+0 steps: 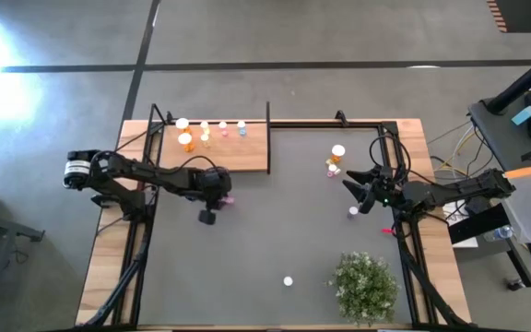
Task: Pick and place medicine bottles onto shelf by color
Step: Put the bottom pink pill bottle on the shelf aligned with the other pink pill bottle
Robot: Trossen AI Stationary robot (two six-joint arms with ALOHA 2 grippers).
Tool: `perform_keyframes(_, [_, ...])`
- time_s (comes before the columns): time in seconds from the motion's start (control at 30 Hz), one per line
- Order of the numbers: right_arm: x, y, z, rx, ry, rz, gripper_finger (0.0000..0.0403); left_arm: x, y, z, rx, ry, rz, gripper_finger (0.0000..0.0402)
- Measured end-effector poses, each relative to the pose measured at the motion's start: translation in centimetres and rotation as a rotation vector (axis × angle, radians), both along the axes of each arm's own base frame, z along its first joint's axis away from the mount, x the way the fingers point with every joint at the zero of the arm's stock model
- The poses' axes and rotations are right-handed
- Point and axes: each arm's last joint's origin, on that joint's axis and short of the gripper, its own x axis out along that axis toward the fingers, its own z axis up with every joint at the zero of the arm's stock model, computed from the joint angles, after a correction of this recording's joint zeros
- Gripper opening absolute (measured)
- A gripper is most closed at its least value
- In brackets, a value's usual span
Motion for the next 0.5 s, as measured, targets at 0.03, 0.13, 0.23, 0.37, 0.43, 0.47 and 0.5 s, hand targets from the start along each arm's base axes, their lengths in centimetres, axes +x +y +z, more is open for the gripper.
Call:
perform_keyframes(0.03, [0.00,0.00,0.00,0.000,0.000,0.000,0.0237,0.00,0.00,0.02,0.018,0.006,-0.037,0.0073])
perform_keyframes(0.13, [0.00,0.00,0.00,0.000,0.000,0.000,0.0237,-0.01,0.05,0.02,0.077,0.025,-0.145,0.0073])
perform_keyframes(0.23, [0.00,0.00,0.00,0.000,0.000,0.000,0.0237,-0.05,0.23,0.04,0.195,0.066,-0.248,0.0073])
perform_keyframes(0.37, [0.00,0.00,0.00,0.000,0.000,0.000,0.0237,-0.10,0.54,0.14,0.417,0.173,-0.485,0.0073])
perform_keyframes(0.43, [0.00,0.00,0.00,0.000,0.000,0.000,0.0237,0.00,0.61,0.31,0.478,0.203,-0.574,0.0073])
perform_keyframes(0.47, [0.00,0.00,0.00,0.000,0.000,0.000,0.0237,0.07,0.65,0.43,0.502,0.213,-0.600,0.0073])
perform_keyframes(0.5, [0.00,0.00,0.00,0.000,-0.001,0.000,0.0237,0.14,0.68,0.57,0.516,0.219,-0.620,0.0073])
